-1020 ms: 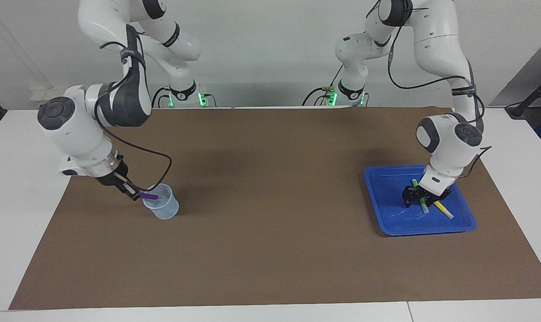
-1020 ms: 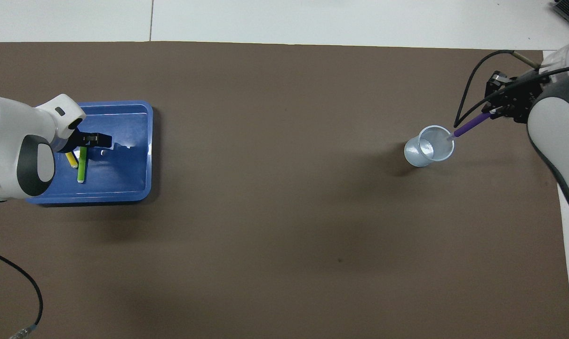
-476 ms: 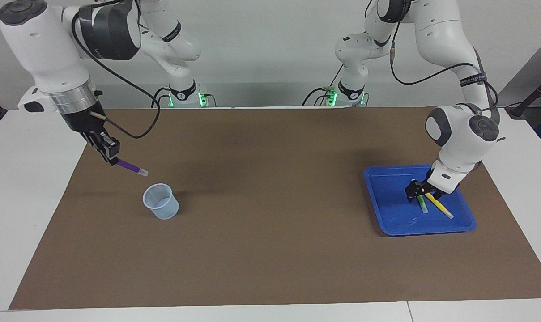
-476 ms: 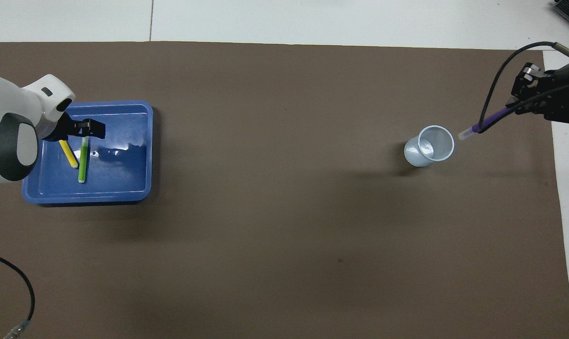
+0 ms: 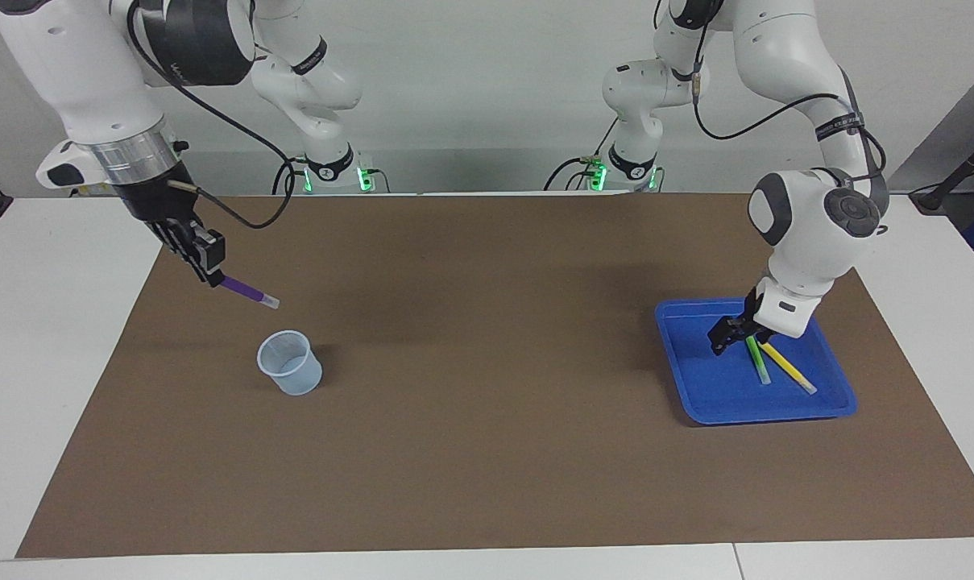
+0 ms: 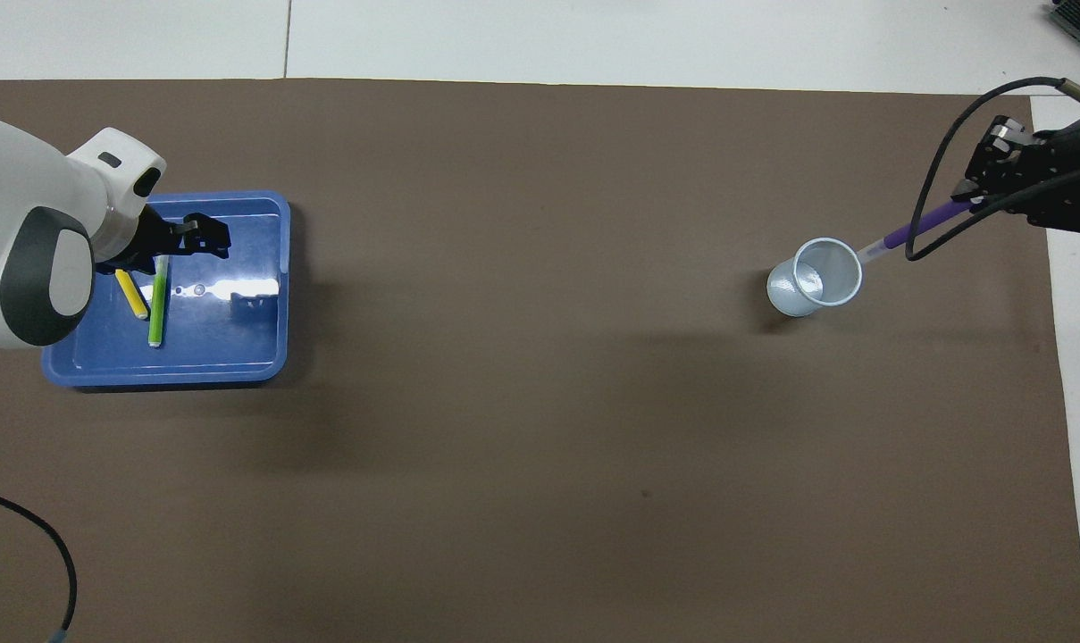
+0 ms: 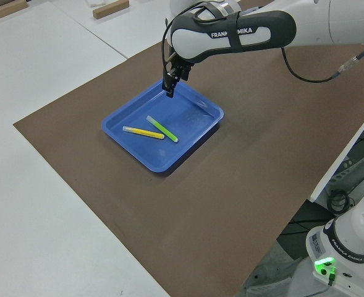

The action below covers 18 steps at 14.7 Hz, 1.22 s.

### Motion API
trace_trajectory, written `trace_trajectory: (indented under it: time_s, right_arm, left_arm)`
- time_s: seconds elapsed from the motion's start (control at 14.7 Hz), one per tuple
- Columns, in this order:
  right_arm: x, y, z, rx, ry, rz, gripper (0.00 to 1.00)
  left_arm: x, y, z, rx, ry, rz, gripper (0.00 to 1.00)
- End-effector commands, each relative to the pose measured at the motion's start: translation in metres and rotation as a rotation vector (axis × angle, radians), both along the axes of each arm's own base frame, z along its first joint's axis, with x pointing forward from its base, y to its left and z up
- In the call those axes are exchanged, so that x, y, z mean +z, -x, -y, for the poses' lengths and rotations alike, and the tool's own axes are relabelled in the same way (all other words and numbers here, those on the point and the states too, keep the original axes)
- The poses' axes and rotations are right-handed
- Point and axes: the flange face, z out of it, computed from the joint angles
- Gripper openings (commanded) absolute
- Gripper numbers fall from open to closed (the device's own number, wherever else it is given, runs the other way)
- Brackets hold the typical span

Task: Right arm passes pens to left for tray arrangement
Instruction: 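Lift the purple pen with the right gripper while the left gripper advances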

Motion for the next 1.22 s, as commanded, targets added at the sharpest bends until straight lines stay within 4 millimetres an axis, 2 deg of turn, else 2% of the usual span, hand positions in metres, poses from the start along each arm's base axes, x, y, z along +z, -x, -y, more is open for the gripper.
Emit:
trace_trajectory:
  time_s: [0.0, 0.2, 0.34, 0.48, 0.68, 0.82, 0.95, 1.16]
  right_arm:
    - [0.012, 0.008, -0.013, 0.039, -0.009, 0.012, 0.0]
    - [0.012, 0.009, -0.03, 0.064, -0.015, 0.012, 0.0]
    - [0.025, 0.014, -0.044, 0.069, -0.022, 0.047, 0.0]
    - [0.028, 0.014, -0.05, 0.043, -0.086, 0.053, 0.0]
    - [0.029, 0.014, -0.057, 0.013, -0.122, 0.06, 0.0]
    - [0.031, 0.016, -0.073, 0.005, -0.13, 0.057, 0.0]
    - [0.044, 0.015, -0.081, -0.043, -0.157, 0.098, 0.0]
    - [0.047, 0.018, -0.103, -0.085, -0.183, 0.102, 0.0]
  left_arm:
    - [0.022, 0.013, 0.023, 0.094, 0.067, -0.032, 1.0]
    - [0.044, 0.025, 0.057, 0.237, 0.11, -0.058, 1.0]
    - [0.056, 0.033, 0.085, 0.307, 0.154, -0.078, 1.0]
    - [0.068, 0.041, 0.11, 0.394, 0.201, -0.097, 1.0]
    - [0.073, 0.053, 0.156, 0.532, 0.252, -0.148, 1.0]
    - [0.079, 0.062, 0.188, 0.628, 0.289, -0.186, 1.0]
    - [0.095, 0.066, 0.214, 0.733, 0.348, -0.212, 1.0]
    - [0.107, 0.071, 0.244, 0.901, 0.435, -0.262, 1.0]
